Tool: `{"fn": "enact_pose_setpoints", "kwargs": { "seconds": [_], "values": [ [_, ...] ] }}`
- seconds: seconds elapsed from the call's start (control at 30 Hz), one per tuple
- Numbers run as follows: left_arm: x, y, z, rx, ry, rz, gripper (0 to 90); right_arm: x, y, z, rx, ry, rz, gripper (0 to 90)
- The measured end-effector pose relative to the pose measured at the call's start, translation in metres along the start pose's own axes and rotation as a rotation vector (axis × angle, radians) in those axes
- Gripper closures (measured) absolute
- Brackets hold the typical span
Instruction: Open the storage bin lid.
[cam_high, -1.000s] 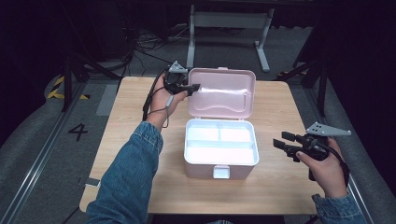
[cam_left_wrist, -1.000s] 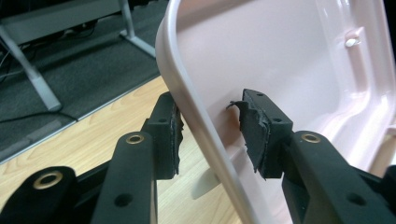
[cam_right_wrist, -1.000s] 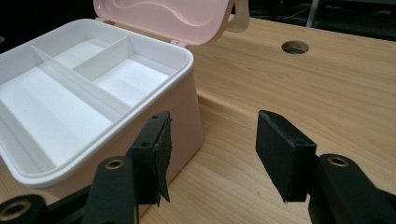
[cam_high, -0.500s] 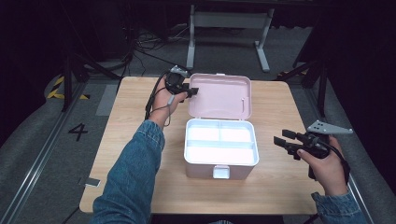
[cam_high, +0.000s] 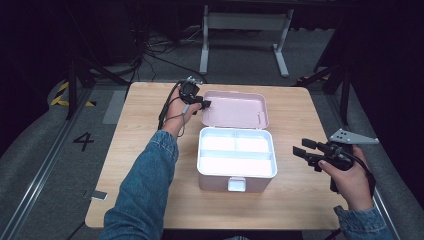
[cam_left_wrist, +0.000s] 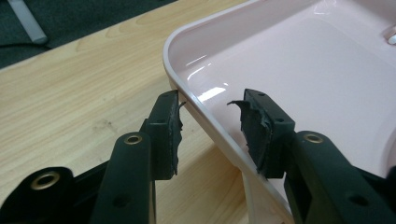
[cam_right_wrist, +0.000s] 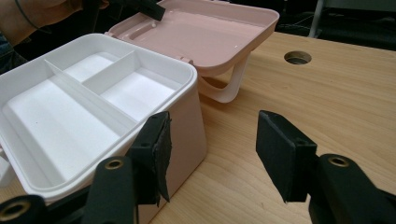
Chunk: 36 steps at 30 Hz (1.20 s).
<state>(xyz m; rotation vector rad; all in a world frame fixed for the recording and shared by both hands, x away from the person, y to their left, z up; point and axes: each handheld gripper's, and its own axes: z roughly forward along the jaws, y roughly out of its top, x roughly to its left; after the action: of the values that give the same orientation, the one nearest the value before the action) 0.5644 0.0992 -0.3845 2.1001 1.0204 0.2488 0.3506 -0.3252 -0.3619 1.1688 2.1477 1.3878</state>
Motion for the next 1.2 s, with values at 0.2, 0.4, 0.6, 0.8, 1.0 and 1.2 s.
{"fn": "enact_pose_setpoints", "kwargs": {
  "seconds": [0.2, 0.4, 0.6, 0.8, 1.0, 1.2],
  "values": [
    [0.001, -0.003, 0.004, 0.009, -0.012, -0.027, 57.1, 0.000, -0.001, 0.002, 0.006, 0.012, -0.001, 45.6],
    [0.003, -0.006, 0.007, 0.016, -0.017, -0.015, 54.9, 0.002, 0.000, 0.002, 0.009, 0.017, -0.005, 45.2],
    [0.000, -0.005, 0.006, -0.012, 0.000, 0.012, 41.7, 0.001, -0.001, 0.003, 0.011, 0.017, -0.005, 45.3],
    [-0.007, -0.003, -0.011, -0.046, 0.024, 0.034, 34.4, 0.001, -0.001, 0.003, 0.011, 0.018, -0.001, 45.3],
    [-0.024, -0.001, -0.042, -0.099, -0.006, 0.092, 33.6, 0.001, 0.000, 0.005, 0.012, 0.020, -0.002, 45.2],
    [-0.051, -0.009, -0.084, -0.155, -0.056, 0.170, 32.5, -0.002, 0.003, 0.007, 0.019, 0.024, 0.005, 45.2]
  ]
}}
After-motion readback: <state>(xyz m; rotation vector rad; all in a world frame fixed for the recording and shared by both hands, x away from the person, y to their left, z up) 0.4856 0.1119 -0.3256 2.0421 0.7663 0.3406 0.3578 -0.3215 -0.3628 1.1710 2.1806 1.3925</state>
